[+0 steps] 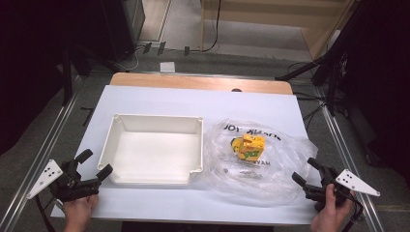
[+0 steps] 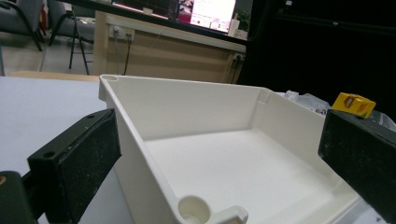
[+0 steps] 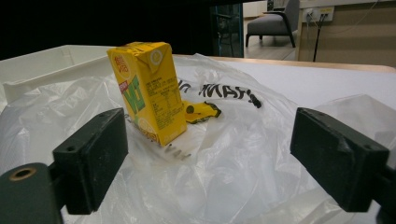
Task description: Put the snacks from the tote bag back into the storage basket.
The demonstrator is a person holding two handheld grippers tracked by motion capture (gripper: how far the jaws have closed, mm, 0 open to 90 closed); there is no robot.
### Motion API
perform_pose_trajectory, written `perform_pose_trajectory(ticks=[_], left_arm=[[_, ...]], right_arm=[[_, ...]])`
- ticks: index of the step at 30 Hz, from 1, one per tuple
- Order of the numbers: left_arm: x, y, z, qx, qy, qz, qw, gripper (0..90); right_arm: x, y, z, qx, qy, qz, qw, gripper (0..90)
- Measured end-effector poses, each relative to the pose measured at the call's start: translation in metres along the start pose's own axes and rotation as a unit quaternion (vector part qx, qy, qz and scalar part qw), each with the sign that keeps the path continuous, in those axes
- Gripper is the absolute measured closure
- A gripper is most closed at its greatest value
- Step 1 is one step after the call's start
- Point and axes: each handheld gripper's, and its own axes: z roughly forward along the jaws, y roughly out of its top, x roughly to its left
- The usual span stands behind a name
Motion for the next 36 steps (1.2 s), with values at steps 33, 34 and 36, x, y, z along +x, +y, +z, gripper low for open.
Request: perform_pose_trajectory(ticks=[33, 34, 36], left_arm=[[-0.005, -0.001, 0.003, 0.018, 0.006, 0.030, 0.9994, 0.0], [-0.006, -0.001, 0.004, 0.018, 0.009, 0.030, 0.9993, 0.0], [-0.007, -0.001, 0.005, 0.022, 0.012, 0.032, 0.9992, 0.0]], right_arm=[[0.032, 0.038, 0.034, 0.173, 0.016, -0.132, 0.9760, 34.8], [0.032, 0.039, 0.034, 0.177, 0.014, -0.131, 0.9754, 34.8], [0.031, 0.040, 0.035, 0.180, 0.015, -0.127, 0.9753, 34.8]])
